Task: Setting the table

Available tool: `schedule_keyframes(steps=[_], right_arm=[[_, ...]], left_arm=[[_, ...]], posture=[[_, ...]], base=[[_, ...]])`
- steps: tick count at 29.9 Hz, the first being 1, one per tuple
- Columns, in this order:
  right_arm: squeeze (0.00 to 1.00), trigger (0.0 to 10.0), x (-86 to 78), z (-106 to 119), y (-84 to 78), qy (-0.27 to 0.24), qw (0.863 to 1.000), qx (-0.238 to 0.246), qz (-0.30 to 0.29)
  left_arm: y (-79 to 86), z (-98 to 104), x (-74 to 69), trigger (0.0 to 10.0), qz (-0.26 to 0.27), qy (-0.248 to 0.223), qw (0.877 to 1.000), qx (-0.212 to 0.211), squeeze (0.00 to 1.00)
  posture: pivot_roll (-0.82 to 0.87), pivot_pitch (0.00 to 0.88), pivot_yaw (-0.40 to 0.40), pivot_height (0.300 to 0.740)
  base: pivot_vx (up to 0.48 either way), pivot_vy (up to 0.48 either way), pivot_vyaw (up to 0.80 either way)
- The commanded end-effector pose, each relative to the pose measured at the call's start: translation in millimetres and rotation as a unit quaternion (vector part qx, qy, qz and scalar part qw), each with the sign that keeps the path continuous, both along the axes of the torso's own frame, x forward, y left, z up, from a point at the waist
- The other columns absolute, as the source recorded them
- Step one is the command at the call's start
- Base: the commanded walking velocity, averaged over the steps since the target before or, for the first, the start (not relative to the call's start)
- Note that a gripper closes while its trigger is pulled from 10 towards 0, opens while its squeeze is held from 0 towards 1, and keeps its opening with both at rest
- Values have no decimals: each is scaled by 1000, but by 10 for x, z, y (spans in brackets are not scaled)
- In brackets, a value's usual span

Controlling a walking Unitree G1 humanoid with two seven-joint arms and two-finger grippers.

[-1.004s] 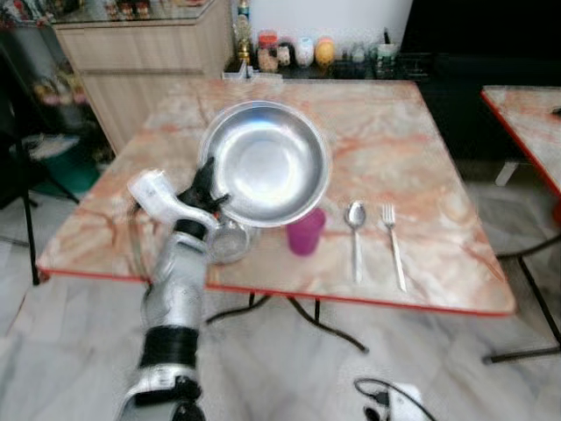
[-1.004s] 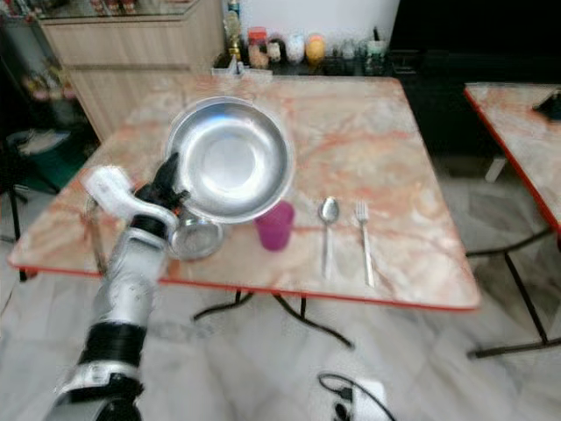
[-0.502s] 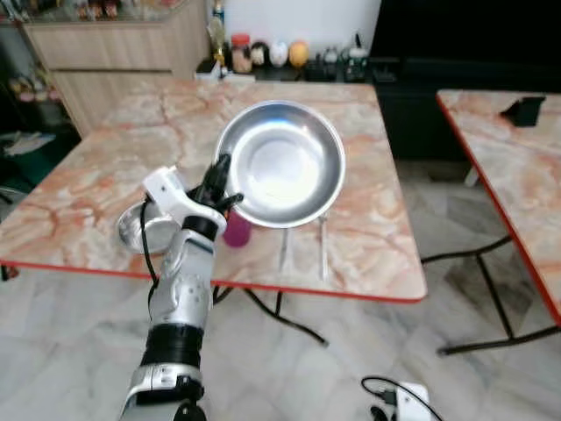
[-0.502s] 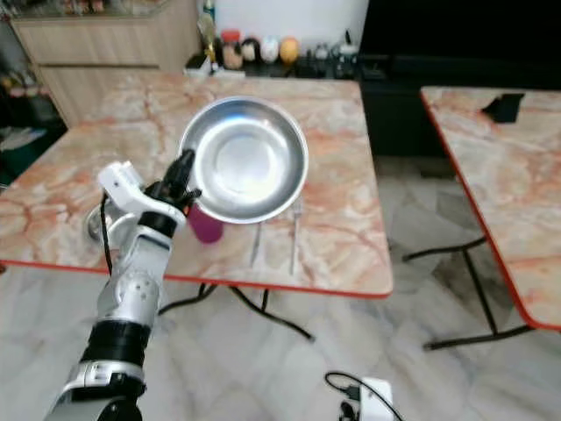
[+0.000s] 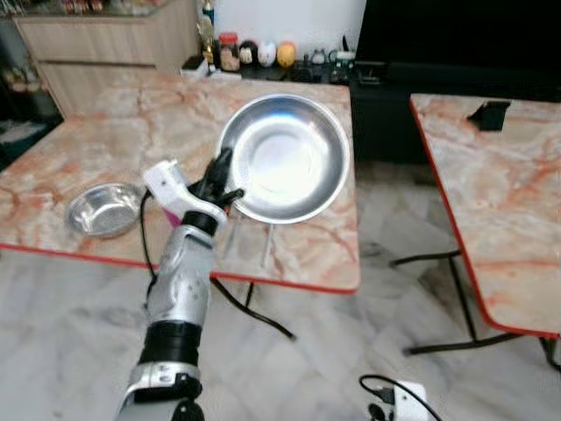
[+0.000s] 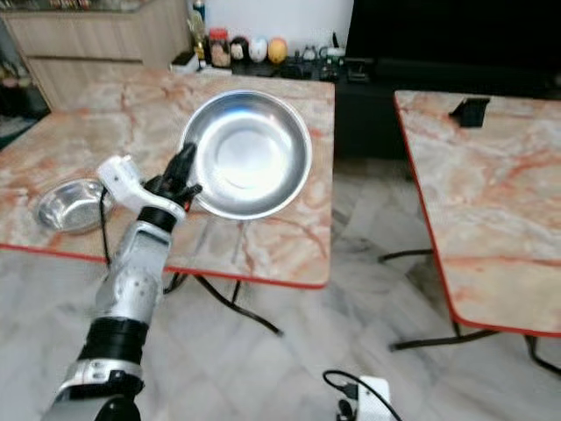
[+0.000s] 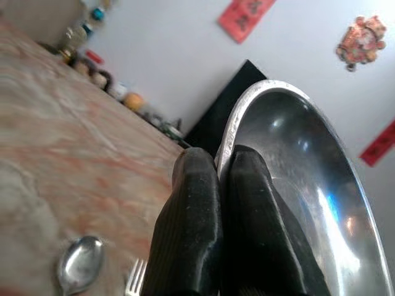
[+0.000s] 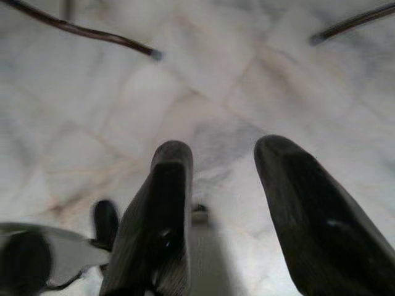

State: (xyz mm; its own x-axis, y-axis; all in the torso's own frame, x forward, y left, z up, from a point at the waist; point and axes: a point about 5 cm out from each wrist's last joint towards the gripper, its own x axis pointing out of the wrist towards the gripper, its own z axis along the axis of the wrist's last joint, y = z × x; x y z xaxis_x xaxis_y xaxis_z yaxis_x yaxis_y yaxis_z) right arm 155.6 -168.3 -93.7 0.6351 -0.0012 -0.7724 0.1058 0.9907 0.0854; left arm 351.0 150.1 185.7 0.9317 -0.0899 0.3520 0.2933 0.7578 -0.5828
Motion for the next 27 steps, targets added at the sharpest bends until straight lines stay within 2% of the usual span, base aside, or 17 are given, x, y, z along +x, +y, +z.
schedule_keyframes(steps=[1, 27], right_arm=[[0, 10000, -6, 1, -68, 3, 1000, -8, -6], [0, 10000, -11, -8, -62, 13, 1000, -18, 5]], left_arm=[[-105, 93, 5, 10000, -15, -18, 1000, 4, 0], [-107, 50, -2, 10000, -17, -11, 1000, 12, 0]], posture=[[83, 0, -7, 740], [79, 0, -4, 740]], base=[[0, -349, 0], [0, -346, 0]])
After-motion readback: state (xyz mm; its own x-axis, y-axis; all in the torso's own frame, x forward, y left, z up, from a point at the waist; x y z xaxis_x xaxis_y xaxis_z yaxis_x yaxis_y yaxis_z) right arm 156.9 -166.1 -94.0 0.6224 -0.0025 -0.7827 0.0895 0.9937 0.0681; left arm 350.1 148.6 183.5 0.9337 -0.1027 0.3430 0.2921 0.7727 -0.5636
